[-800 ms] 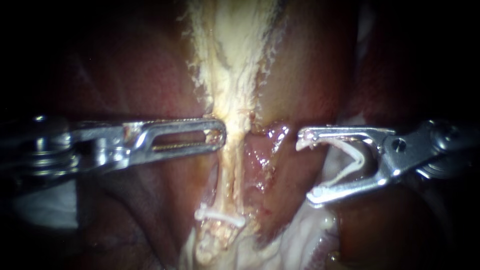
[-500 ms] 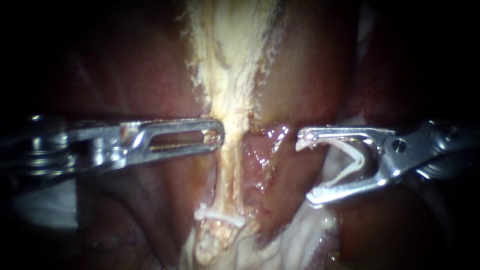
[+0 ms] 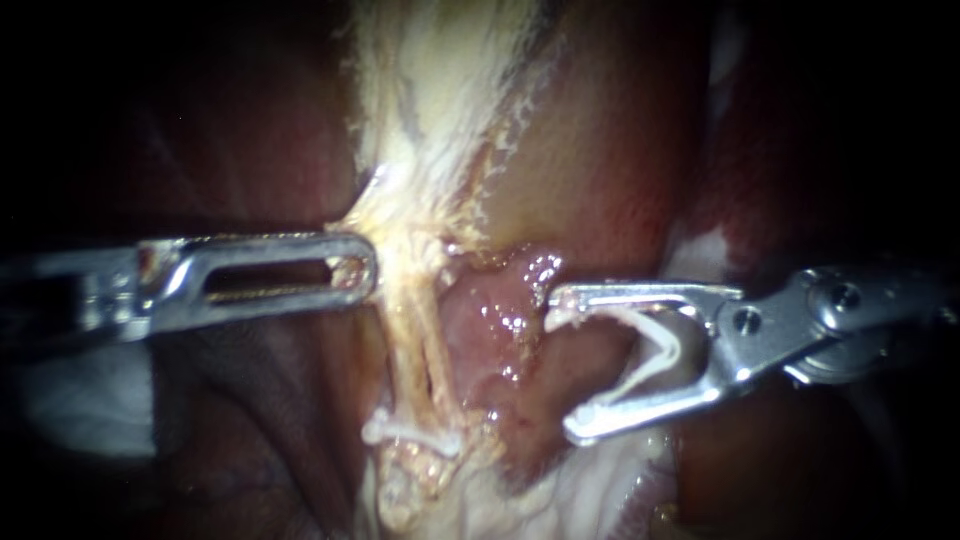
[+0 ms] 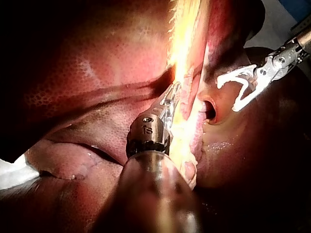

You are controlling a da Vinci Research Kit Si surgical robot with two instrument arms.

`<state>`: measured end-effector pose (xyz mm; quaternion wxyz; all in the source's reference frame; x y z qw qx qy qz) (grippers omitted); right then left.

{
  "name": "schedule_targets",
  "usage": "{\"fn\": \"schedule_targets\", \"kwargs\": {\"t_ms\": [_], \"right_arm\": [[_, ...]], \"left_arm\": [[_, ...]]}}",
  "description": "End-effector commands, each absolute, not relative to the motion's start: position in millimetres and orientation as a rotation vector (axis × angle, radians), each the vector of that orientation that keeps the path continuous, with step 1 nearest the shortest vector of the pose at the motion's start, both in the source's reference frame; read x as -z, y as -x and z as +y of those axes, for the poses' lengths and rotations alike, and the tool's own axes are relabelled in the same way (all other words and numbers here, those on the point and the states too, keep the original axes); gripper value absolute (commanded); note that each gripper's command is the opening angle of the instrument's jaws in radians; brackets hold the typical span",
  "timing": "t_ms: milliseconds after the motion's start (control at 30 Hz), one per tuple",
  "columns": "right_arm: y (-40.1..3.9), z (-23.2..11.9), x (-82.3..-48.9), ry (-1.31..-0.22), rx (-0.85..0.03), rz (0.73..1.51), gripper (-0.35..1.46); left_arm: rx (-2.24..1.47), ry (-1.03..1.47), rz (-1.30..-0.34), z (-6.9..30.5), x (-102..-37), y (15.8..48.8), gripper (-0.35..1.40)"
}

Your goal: Clipping second clip left tube

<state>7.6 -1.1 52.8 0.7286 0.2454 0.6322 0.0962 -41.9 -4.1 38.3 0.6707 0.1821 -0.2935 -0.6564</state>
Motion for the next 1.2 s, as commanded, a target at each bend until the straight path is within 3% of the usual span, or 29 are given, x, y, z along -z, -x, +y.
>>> {"fn": "schedule_targets", "kwargs": {"t_ms": [33,500,1200], "right_arm": [[-8.0,-1.4,-53.2,-0.548,-0.214,1.390,0.59],[-14.3,-4.8,-58.8,-0.629,-0.225,1.354,0.59],[-16.0,-4.1,-62.2,-0.632,-0.229,1.326,0.60]], "left_arm": [[1.478,-0.410,-0.662,-4.2,-38.3,42.0,-0.35],[1.480,-0.405,-0.662,-4.4,-38.2,41.9,-0.35],[1.489,-0.396,-0.660,-5.1,-37.0,42.2,-0.35]]}}
